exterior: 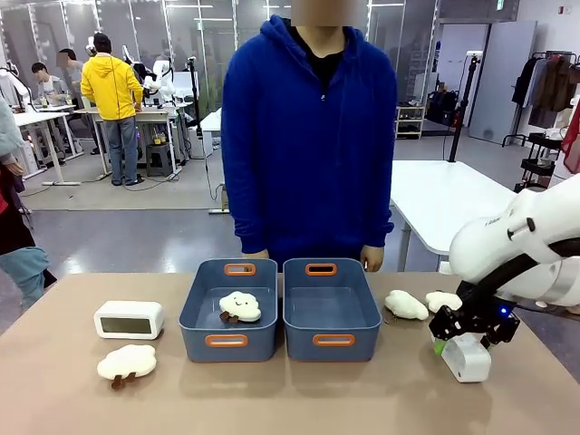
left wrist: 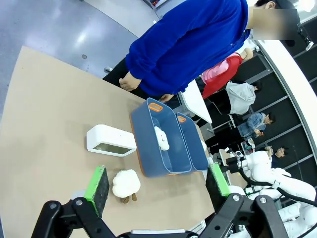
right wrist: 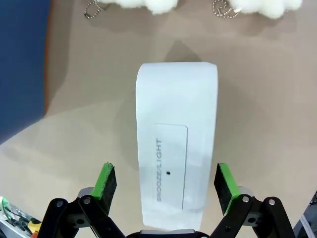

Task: Sort the digital clocks into the basket.
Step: Pick up the Digital clock from the table and place it into the empty Plastic storage basket.

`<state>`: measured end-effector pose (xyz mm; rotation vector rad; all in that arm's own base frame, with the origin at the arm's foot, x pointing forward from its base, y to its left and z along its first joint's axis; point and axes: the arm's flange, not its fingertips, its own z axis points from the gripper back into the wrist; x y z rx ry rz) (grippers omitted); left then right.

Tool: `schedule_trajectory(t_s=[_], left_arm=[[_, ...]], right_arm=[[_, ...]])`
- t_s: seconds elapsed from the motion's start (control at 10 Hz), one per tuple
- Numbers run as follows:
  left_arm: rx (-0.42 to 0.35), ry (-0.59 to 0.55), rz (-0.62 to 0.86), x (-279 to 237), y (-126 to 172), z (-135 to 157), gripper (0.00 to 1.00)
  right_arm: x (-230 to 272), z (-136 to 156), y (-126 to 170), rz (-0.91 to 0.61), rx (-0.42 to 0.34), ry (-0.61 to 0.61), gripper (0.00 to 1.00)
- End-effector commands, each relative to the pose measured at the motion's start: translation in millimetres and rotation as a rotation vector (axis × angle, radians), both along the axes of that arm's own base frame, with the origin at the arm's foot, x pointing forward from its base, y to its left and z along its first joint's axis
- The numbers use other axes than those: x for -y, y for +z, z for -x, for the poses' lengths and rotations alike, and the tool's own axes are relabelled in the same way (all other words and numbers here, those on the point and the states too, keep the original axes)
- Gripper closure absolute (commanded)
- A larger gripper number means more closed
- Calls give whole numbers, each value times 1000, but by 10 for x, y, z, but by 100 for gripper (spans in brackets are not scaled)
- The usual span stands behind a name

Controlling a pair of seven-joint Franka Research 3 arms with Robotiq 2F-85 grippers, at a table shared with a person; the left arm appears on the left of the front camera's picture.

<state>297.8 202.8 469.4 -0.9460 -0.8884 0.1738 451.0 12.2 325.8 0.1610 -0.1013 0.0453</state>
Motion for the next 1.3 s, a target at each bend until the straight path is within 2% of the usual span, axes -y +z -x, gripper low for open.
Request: schedule_trajectory(t_s=[0.0, 0.1, 0.2, 0.3, 0.5, 0.8, 1.0, 1.1, 1.2], left_arm=[[16, -3, 15, -11, 13, -17, 0], [16, -3, 15, -11, 13, -17, 0], [16, -3, 15, -11, 13, -17, 0], [16, -3, 15, -11, 13, -17, 0], [16, -3, 15, -11, 13, -17, 0], [16, -3, 15, -11, 13, -17, 0], [16, -3, 15, -11, 13, -17, 0], [16, -3, 15, -11, 13, -17, 0], [16, -3, 15, -11, 13, -17, 0]], right_arm=[[-107, -24, -30, 59, 10, -16, 0], [-103, -24, -11, 72, 29, -6, 55], [-97, -11, 4, 77, 29, -2, 60], [-93, 12, 37, 77, 31, -2, 100], [-53, 74, 182, 55, 34, -12, 100], [69, 191, 550, -15, 94, 9, 100], [362, 572, 1070, -120, 73, 135, 100], [605, 749, 1276, -165, 86, 186, 100], [861, 906, 1418, -217, 135, 183, 100]])
